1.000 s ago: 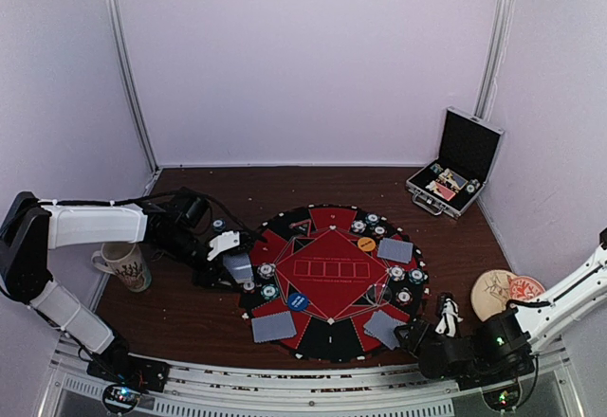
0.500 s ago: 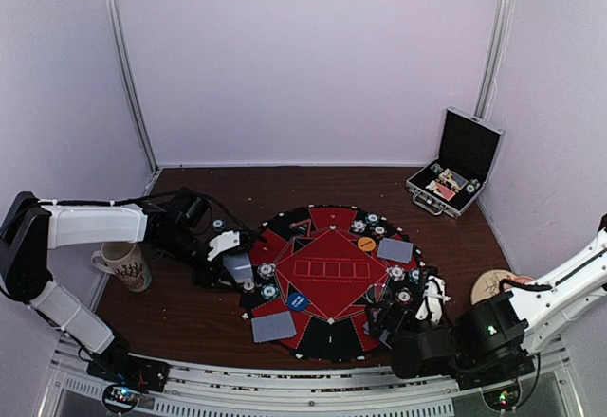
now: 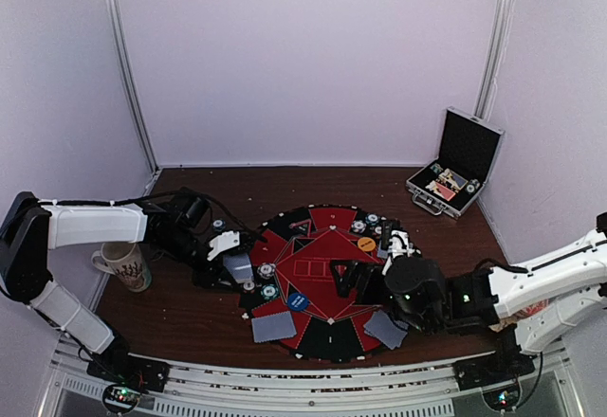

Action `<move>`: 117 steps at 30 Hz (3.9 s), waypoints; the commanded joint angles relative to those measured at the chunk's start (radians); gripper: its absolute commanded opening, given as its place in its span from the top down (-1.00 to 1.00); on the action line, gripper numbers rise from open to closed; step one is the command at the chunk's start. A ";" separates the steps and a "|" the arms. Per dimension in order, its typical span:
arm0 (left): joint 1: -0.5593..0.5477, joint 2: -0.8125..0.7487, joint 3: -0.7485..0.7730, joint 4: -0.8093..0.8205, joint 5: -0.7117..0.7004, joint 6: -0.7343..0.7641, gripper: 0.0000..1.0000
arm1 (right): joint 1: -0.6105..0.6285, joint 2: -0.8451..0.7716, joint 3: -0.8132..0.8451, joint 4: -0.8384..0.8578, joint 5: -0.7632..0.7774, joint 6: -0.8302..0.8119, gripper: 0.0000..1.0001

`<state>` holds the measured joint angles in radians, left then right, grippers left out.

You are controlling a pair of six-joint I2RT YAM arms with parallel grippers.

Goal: Distribute texas hold em gaming equipment
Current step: Distribute the poker card in the dealer area, then pick up the poker card from the face-down deck piles, then flop the poker card in the community card area.

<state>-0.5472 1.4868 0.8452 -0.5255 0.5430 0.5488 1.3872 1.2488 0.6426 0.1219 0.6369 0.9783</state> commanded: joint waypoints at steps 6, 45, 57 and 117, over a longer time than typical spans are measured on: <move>-0.005 -0.019 -0.001 0.013 0.020 0.005 0.29 | -0.227 0.359 0.203 0.349 -0.703 -0.291 -1.00; -0.005 -0.025 -0.002 0.004 0.037 0.017 0.29 | -0.386 0.906 0.643 0.413 -0.986 -0.312 0.03; -0.006 -0.017 0.000 0.005 0.034 0.016 0.29 | -0.395 0.823 0.577 0.425 -0.990 -0.320 0.40; 0.101 0.017 0.039 0.044 0.002 -0.060 0.30 | -0.293 0.827 0.789 -0.300 0.019 -1.302 1.00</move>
<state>-0.4568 1.4944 0.8585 -0.5167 0.5343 0.4984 1.0840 2.0342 1.3861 -0.1394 0.5842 -0.2832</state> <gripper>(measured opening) 0.378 0.007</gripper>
